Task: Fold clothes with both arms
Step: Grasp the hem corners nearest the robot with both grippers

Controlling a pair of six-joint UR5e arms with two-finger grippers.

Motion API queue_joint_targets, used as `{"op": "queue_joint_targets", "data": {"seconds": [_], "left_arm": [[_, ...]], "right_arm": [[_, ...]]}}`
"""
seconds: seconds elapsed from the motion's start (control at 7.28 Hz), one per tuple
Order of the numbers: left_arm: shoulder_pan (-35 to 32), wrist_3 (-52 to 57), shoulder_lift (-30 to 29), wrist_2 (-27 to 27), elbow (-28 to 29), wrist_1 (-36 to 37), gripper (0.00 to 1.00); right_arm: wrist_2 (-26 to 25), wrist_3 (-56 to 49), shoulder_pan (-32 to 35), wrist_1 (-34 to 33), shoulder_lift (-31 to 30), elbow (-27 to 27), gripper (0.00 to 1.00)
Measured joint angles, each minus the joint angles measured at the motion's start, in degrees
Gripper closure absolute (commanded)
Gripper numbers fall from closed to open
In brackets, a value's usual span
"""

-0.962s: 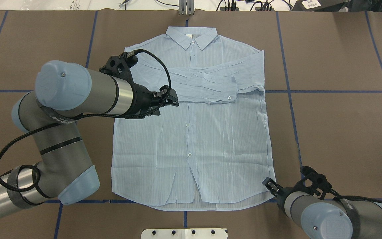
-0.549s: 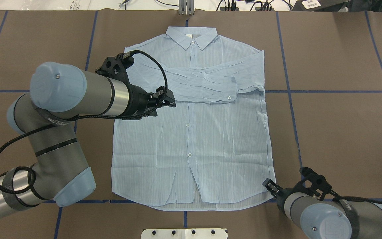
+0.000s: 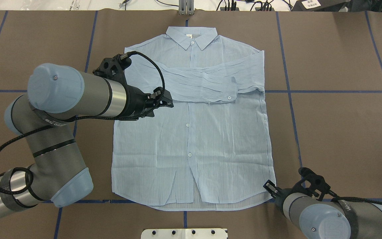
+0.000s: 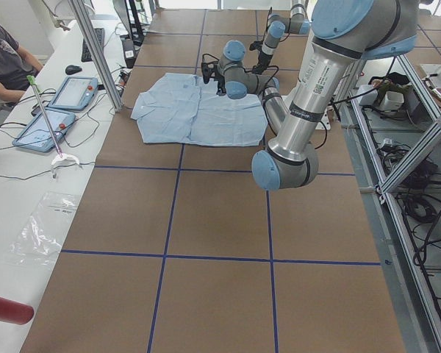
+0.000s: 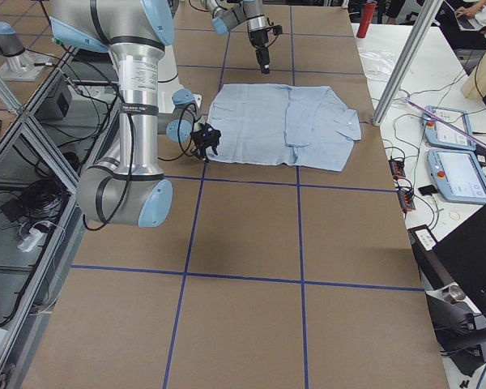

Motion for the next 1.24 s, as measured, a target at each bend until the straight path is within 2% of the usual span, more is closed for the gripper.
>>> {"op": "queue_joint_targets", "data": {"seconds": [0.41, 0.69, 0.96, 1.1, 1.24], "left_arm": [[-0.2, -0.2, 1.8, 0.0, -1.6, 0.0, 0.27], [1.8, -3.1, 7.3, 0.5, -4.2, 0.1, 0.29], [11.3, -8.3, 19.1, 7.6, -10.4, 0.6, 0.4], [16.2, -11.0, 23.9, 11.1, -11.9, 0.9, 0.41], [19.6, -13.3, 26.1, 13.5, -11.9, 1.4, 0.41]], "right_arm": [[0.1, 0.0, 0.1, 0.0, 0.0, 0.7, 1.0], [0.2, 0.0, 0.2, -0.1, 0.0, 2.6, 1.0], [0.2, 0.0, 0.3, -0.1, -0.2, 3.6, 1.0], [0.1, 0.0, 0.4, -0.1, -0.3, 4.0, 1.0], [0.1, 0.0, 0.4, -0.1, -0.4, 4.2, 1.0]]}}
